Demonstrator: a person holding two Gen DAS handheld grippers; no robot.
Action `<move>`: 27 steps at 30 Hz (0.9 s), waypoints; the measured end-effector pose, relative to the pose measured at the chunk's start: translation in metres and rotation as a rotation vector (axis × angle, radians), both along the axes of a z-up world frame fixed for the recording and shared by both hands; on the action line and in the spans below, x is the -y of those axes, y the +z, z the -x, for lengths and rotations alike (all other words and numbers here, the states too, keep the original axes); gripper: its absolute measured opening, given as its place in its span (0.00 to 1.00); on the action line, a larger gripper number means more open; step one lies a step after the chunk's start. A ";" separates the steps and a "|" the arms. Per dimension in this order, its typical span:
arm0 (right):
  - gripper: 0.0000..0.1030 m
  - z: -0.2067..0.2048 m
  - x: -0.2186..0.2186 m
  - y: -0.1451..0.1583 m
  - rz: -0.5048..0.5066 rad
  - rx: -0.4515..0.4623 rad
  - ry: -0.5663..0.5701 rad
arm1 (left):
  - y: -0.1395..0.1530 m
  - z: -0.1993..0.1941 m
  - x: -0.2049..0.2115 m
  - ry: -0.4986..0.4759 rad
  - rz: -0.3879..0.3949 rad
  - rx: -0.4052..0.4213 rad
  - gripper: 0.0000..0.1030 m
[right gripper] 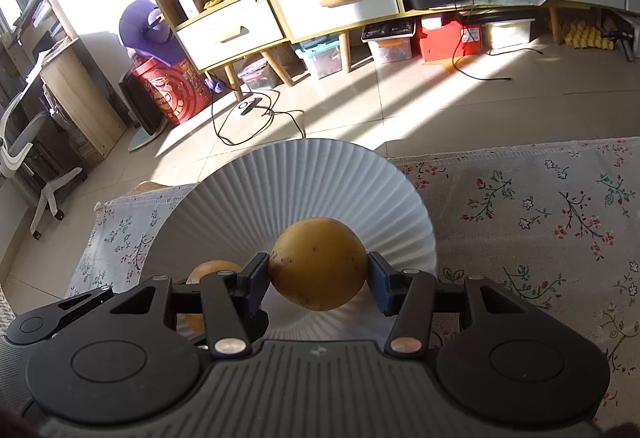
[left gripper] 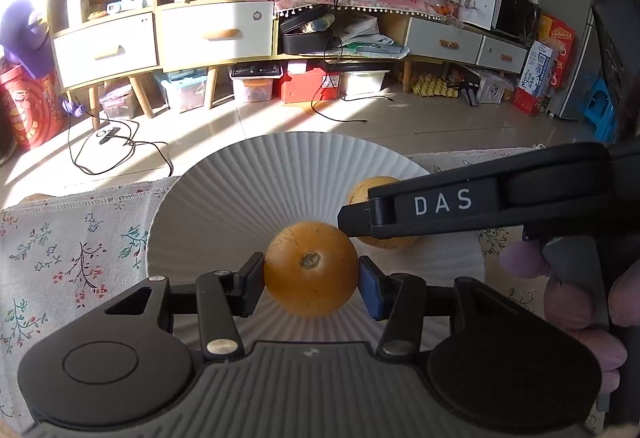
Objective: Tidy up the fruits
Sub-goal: 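Lower the citrus into the white bowl with left tool while right tool releases the pear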
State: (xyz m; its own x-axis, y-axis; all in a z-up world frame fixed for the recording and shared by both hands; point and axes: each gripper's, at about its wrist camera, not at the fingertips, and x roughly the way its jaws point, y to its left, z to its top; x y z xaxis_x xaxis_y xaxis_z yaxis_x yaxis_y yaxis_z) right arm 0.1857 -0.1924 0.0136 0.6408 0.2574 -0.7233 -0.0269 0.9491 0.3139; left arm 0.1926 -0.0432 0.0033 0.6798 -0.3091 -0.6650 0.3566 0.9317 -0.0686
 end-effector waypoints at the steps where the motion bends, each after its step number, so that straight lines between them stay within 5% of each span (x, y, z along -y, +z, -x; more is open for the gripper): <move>1: 0.47 -0.001 -0.001 0.000 0.002 0.000 0.000 | -0.001 -0.002 0.000 0.003 -0.004 0.000 0.40; 17: 0.48 -0.004 -0.007 0.006 0.034 0.018 0.027 | -0.004 -0.008 0.000 0.005 -0.015 0.007 0.44; 27: 0.66 0.009 -0.006 0.020 0.055 0.024 0.014 | 0.009 0.005 -0.003 -0.006 -0.018 0.004 0.72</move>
State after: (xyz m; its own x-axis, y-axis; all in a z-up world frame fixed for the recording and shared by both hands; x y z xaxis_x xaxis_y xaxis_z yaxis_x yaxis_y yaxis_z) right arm 0.1770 -0.1868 0.0335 0.6544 0.2271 -0.7212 -0.0474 0.9643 0.2606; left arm 0.1872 -0.0405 0.0120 0.6807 -0.3017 -0.6676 0.3627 0.9305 -0.0507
